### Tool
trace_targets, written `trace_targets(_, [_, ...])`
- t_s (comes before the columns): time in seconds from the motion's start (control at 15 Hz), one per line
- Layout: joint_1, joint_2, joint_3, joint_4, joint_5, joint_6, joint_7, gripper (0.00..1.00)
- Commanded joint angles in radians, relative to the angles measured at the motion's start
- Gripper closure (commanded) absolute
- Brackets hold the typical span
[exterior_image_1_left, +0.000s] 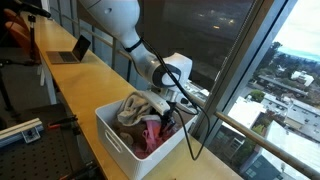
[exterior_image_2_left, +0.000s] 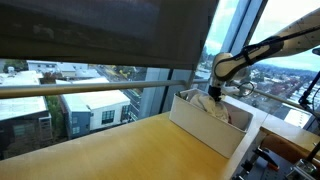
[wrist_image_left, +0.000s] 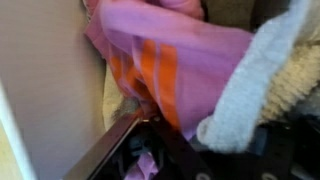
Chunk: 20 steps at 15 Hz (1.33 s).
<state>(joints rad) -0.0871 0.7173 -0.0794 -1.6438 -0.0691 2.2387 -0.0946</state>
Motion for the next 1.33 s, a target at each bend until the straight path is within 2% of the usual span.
trace_targets(0.0, [0.008,-0.028,-0.004,-0.009,-0.006,-0.043,0.044,0.80])
trace_targets(0.13, [0.008,-0.047,-0.003,-0.017,0.000,-0.045,0.061,0.95])
trace_targets(0.27, [0.006,-0.068,-0.003,-0.020,0.006,-0.052,0.078,1.00])
trace_targets(0.73, [-0.028,-0.226,0.001,0.014,0.058,-0.146,0.099,0.98])
trace_targets(1.0, [-0.055,-0.337,0.003,0.084,0.130,-0.225,0.103,0.98])
trace_targets(1.27, [-0.048,-0.455,0.007,0.154,0.186,-0.263,0.115,0.98])
